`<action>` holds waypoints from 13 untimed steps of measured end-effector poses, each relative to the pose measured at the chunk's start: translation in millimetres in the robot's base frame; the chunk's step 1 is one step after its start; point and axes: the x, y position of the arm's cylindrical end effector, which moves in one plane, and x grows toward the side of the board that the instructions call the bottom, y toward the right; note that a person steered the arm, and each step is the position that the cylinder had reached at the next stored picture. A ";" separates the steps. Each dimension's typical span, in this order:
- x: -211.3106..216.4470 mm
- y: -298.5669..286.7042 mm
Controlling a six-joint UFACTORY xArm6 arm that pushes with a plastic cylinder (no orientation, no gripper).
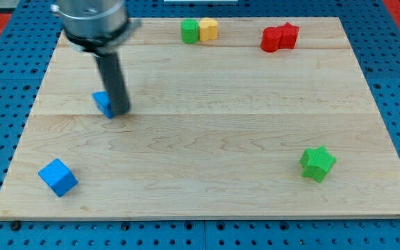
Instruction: Push the cube to the bottom right of the triangle
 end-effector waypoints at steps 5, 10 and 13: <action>171.9 -61.4; 17.0 -7.3; 7.6 30.5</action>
